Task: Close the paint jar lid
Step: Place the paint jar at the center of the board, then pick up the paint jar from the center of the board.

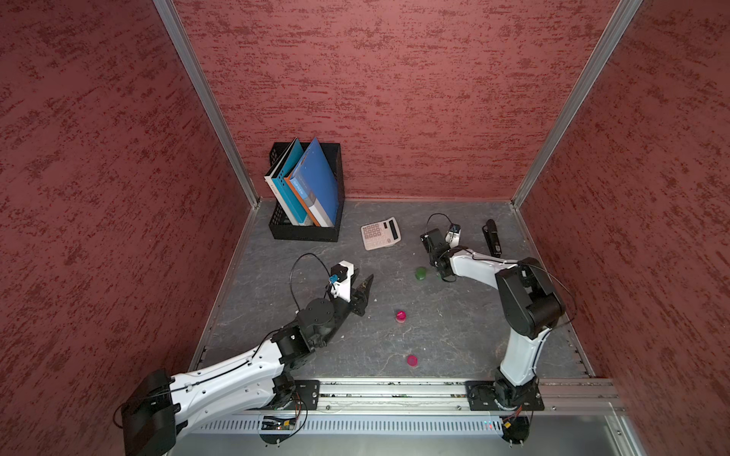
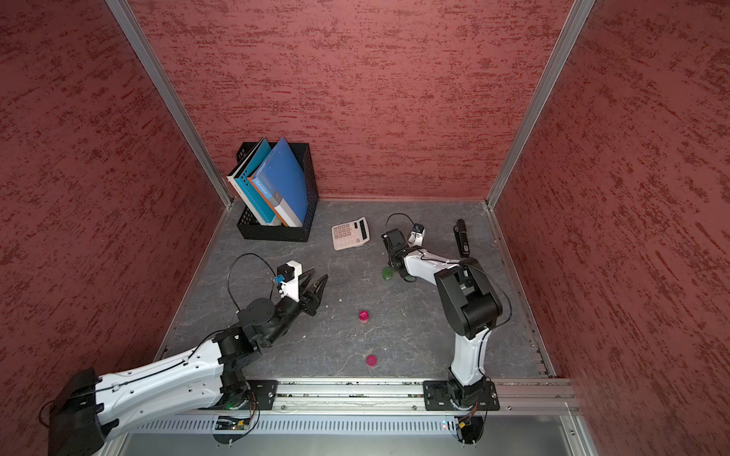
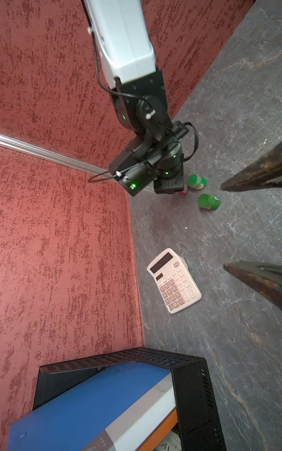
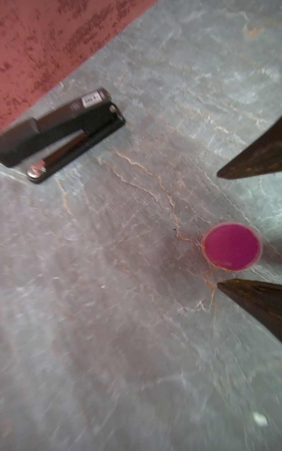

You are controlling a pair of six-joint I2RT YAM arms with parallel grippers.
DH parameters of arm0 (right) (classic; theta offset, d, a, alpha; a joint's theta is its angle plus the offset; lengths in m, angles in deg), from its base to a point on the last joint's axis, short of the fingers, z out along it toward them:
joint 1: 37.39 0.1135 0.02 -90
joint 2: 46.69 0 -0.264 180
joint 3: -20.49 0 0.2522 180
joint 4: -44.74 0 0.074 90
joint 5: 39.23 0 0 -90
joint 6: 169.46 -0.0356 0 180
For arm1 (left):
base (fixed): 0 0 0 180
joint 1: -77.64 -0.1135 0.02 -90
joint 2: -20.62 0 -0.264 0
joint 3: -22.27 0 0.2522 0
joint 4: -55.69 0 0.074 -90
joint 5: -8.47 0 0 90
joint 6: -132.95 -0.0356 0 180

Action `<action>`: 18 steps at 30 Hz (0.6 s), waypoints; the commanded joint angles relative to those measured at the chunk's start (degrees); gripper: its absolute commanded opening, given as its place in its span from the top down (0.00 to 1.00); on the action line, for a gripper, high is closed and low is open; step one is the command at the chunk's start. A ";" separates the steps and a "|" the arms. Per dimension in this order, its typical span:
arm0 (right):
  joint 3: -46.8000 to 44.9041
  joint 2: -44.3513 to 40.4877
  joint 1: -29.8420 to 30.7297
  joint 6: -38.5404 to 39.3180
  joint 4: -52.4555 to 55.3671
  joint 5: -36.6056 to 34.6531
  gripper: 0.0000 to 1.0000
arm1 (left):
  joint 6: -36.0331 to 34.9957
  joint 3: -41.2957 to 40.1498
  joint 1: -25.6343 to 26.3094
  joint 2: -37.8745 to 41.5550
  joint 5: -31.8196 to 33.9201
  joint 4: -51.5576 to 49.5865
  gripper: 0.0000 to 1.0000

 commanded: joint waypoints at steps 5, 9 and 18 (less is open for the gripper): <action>3.78 -8.73 -0.41 3.45 6.50 7.10 0.26 | 1.68 1.66 -0.31 -1.93 -0.76 1.85 0.50; 6.02 -13.80 -0.28 5.71 13.86 16.87 0.28 | 2.76 1.67 -0.60 -1.85 -0.57 0.77 0.44; 9.60 -20.52 12.68 8.53 41.54 33.12 0.29 | 8.00 1.58 -4.47 -0.20 -4.48 -5.45 0.28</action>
